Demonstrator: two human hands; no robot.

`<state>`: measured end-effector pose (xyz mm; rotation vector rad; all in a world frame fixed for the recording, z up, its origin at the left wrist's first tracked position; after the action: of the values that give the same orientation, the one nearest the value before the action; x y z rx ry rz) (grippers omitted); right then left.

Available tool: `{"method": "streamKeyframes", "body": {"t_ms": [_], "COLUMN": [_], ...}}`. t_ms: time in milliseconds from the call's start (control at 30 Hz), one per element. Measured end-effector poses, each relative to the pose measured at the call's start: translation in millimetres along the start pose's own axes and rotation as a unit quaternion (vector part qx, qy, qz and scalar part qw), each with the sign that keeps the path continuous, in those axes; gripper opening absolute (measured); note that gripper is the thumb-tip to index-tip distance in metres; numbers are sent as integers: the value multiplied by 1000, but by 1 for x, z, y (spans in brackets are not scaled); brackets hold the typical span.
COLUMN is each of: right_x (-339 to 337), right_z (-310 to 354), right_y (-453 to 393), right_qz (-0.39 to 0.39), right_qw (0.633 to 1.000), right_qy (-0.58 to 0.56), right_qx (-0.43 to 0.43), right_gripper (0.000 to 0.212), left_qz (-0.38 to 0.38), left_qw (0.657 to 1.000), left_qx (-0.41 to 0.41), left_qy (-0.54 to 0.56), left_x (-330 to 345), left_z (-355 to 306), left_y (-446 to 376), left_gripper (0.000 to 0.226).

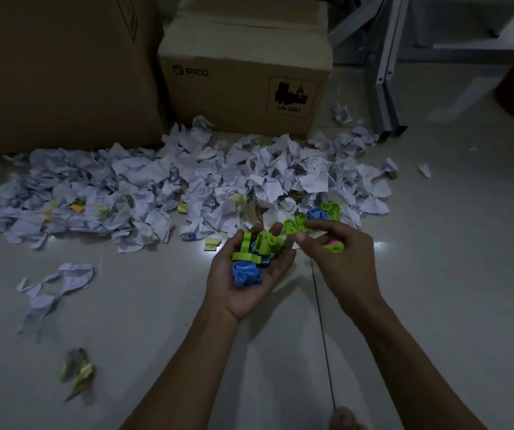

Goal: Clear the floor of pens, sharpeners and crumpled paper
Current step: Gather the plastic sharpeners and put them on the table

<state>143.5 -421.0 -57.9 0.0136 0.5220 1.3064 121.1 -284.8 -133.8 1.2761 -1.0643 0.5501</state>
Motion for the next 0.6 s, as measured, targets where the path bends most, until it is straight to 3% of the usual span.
{"method": "streamKeyframes", "body": {"t_ms": [100, 300, 400, 500, 600], "right_x": [-2, 47, 59, 54, 32], "right_z": [-24, -21, -19, -15, -16], "right_y": [-29, -50, -51, -51, -50], "right_qz": [-54, 13, 28, 6, -3], "right_qw": [989, 923, 900, 926, 992], "right_qy": [137, 382, 434, 372, 121], "right_qx": [16, -38, -39, -61, -28], "right_gripper": [28, 53, 47, 44, 31], "left_qz": [-3, -6, -1, 1, -3], "left_qw": [1000, 1000, 1000, 1000, 1000], "left_qx": [-2, 5, 6, 15, 22], "left_qy": [-2, 1, -4, -8, -11], "left_x": [-3, 0, 3, 3, 1], "left_z": [-4, -7, -9, -14, -19], "left_y": [1, 4, 8, 9, 8], "left_gripper": [30, 30, 30, 28, 27]}}
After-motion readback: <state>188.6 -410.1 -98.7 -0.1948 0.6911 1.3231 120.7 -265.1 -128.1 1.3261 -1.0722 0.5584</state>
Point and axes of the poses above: each hand's wrist, its own y-axis away from the middle knuckle, its own x-axis out of the palm, z = x × y, the point moved 10 cm from there along -y, towards the middle knuckle, and after that the axes turned 12 degrees about x, right-handed, at the moved point
